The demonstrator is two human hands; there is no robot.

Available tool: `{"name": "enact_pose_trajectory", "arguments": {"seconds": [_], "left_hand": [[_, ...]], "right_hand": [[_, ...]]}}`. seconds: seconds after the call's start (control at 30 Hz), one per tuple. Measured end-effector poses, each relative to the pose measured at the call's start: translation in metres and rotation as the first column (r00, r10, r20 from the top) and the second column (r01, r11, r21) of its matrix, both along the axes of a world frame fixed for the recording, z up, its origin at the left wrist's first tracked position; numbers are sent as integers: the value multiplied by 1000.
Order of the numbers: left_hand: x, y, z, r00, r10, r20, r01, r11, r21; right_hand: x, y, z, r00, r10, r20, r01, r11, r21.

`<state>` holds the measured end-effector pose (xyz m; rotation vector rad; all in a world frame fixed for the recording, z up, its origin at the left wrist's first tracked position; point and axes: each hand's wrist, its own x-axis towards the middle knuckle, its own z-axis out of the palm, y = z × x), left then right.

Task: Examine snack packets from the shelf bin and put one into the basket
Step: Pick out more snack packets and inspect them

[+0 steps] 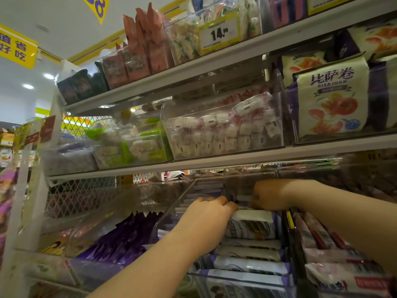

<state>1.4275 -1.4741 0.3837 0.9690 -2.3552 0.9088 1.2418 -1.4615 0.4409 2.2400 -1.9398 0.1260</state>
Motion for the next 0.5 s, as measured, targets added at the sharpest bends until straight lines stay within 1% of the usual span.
{"name": "enact_pose_trajectory", "arguments": {"seconds": [0.17,0.23,0.37,0.43,0.5], "left_hand": [[2,-2,0,1000,-4,-11,4,1000,21],[4,-2,-2,1000,-4,-3,4,1000,8],[6,-5,-2,998,38,57,-37,999,-18],[2,-5,0,989,92,112,-91,996,-16],[-4,-4,-1,972,153,177,-156,988,4]], "right_hand": [[-2,5,6,998,38,-40,-35,996,80],[-2,4,4,999,40,-32,-38,998,55],[-4,3,2,998,62,9,-61,996,-69],[-6,3,1,995,81,57,-75,993,-91],[-5,2,0,994,97,46,-92,990,-107]]}}
